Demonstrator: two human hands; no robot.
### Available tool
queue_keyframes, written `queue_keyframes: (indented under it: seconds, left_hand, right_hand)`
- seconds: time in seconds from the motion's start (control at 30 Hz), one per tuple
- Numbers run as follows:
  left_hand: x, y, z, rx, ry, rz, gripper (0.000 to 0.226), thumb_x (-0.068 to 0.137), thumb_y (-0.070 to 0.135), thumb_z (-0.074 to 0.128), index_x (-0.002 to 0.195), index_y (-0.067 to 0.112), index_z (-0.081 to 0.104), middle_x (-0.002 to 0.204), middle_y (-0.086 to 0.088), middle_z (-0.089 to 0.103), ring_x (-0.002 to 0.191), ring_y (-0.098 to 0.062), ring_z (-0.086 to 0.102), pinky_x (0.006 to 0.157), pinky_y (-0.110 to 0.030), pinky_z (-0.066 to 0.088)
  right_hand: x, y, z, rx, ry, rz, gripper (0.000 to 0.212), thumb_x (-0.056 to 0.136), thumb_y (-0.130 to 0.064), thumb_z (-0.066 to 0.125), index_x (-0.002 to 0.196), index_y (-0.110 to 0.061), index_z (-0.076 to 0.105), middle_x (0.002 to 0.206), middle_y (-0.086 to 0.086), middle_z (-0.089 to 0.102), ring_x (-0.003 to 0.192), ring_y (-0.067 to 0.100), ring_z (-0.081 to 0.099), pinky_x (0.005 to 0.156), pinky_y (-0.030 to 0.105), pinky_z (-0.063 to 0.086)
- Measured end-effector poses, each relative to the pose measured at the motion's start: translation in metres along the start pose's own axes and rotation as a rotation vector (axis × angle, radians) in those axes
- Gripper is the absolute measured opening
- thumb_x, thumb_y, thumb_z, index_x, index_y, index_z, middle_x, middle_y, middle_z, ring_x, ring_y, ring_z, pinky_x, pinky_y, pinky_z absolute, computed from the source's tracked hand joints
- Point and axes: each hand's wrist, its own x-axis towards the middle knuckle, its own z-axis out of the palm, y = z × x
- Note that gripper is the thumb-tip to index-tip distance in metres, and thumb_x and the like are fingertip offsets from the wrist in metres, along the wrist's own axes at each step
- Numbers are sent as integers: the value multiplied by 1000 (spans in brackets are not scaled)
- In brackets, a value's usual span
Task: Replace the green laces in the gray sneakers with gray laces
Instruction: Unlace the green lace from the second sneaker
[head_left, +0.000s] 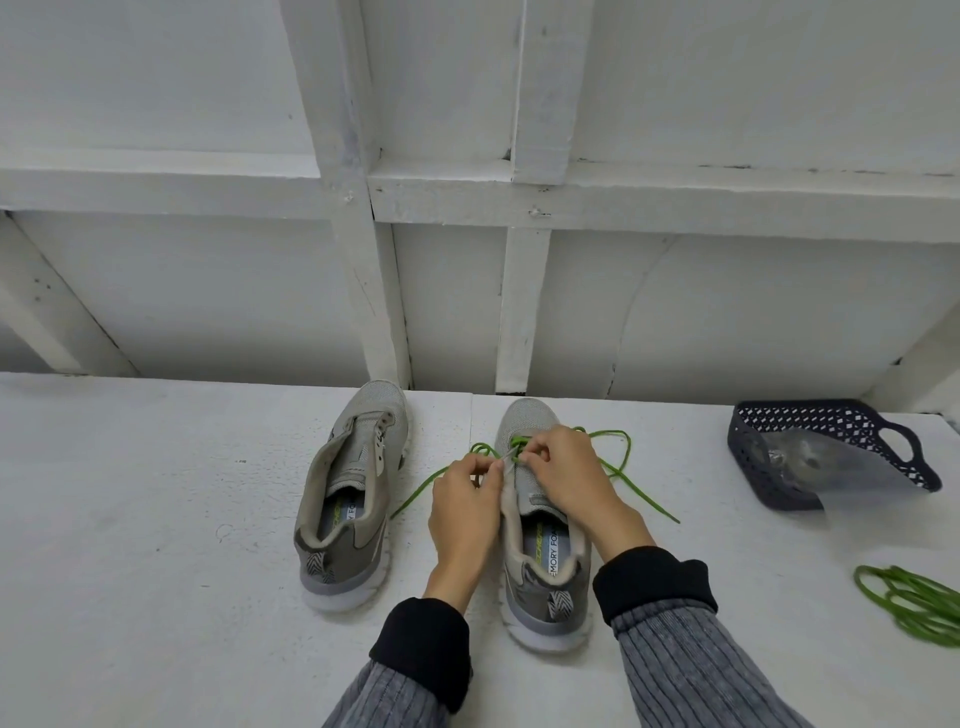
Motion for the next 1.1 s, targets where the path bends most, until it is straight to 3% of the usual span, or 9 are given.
queue_keyframes:
  seconds: [0.1,0.2,0.4,0.47,0.6,0.77,0.87,1.0,1.1]
  left_hand:
    - [-1,-1,0,-29,-3,3,16,94,42,59,86,31,67,86,16,67,83,-9,62,67,-31,46]
    - [-1,-1,-1,-25,-6,-1,16,94,43,59,87,31,67,87,16,67,84,-10,62,67,-30,45]
    - [0,-2,-1,-7,-3,18,15,94,40,59,82,32,64,85,16,66,87,-12,61,64,-30,41]
    - [-1,-1,0,-7,-4,24,16,94,41,58,82,33,64,85,16,66,86,-11,61,63,-30,41]
    - [-1,-1,0,-19,-10,17,17,94,43,58,83,32,65,84,15,68,84,-10,62,63,-29,42]
    - [-1,-1,0,-38,1,28,15,93,42,60,83,33,65,91,10,64,85,-10,60,71,-33,47]
    - [-1,0,-2,-134,-18,42,12,92,36,64,84,28,68,88,4,63,81,-11,60,69,-32,47]
    - [2,3,-7,-233,-49,3,8,83,32,76,83,25,72,75,6,66,72,-13,65,66,-35,55]
    - [-2,4,-8,-248,-39,23,9,81,27,77,85,22,71,78,6,69,74,-6,65,62,-16,49]
  right_hand:
    - [2,2,1,-78,-50,-38,15,90,-18,65,83,-10,75,74,-4,60,68,9,54,69,33,49]
    - [2,1,0,11,-16,-31,11,91,-17,63,83,-14,70,86,-6,46,79,8,46,67,15,36]
    - [-9,-6,-13,719,200,62,14,98,-18,52,86,-16,58,94,2,67,90,16,66,81,27,52]
    - [-11,-9,-26,935,262,53,15,101,-17,46,88,-12,53,80,3,65,72,17,67,71,29,58]
    - [-10,-5,-36,734,306,73,18,100,-22,49,84,-17,52,61,0,45,53,11,37,49,24,35]
    - [-12,-3,-16,39,82,34,18,89,-43,60,84,-26,66,83,-9,65,73,10,57,64,27,42]
    - [-14,-9,-10,-270,10,42,18,91,-37,60,92,-24,71,95,-3,63,81,17,55,65,26,37]
    - [-8,-3,-8,-43,14,24,9,92,-25,61,85,-22,66,92,-3,47,90,15,48,74,28,36]
    - [-10,5,-6,282,43,54,12,93,-16,59,81,-17,61,95,2,61,92,18,56,81,30,45]
